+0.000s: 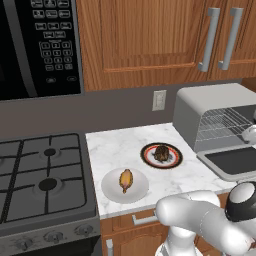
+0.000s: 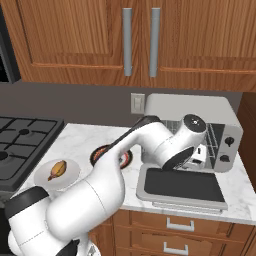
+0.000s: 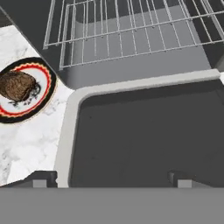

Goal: Open the toaster oven door. Place the bread on the bottom rack in the toaster oven and place the chicken drumstick on the top rack.

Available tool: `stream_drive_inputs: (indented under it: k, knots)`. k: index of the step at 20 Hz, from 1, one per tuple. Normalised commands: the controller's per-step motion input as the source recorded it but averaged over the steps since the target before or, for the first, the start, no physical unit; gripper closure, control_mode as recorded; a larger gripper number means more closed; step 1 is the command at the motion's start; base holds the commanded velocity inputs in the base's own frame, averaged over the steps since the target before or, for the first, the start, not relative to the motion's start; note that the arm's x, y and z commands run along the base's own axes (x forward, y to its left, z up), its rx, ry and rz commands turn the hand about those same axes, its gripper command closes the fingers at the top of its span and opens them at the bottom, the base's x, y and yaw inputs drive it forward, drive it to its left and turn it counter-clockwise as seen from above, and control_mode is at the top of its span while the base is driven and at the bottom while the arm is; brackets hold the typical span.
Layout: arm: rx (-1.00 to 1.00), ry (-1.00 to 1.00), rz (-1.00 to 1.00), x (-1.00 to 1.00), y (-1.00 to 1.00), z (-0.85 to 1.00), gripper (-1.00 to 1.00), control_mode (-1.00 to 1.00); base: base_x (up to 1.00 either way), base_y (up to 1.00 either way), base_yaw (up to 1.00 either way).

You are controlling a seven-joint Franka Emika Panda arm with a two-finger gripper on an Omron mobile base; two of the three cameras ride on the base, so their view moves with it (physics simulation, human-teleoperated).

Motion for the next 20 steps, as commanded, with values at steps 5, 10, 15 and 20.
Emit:
stream_drive_inputs:
  k: [5, 10, 15, 20]
  knots:
    - [0.0, -0.23, 0.31, 0.15, -0.09, 0.0, -1.0, -1.0, 0.0, 0.0, 0.0]
    - [0.0, -0.23, 0.26, 0.17, -0.05, -0.01, -1.0, -1.0, 0.0, 0.0, 0.0]
    - [0.0, -0.27, 0.22, 0.14, -0.01, -0.01, -1.0, -1.0, 0.0, 0.0, 0.0]
    - [0.0, -0.13, 0.01, 0.12, 0.0, -0.05, -1.0, -1.0, 0.0, 0.0, 0.0]
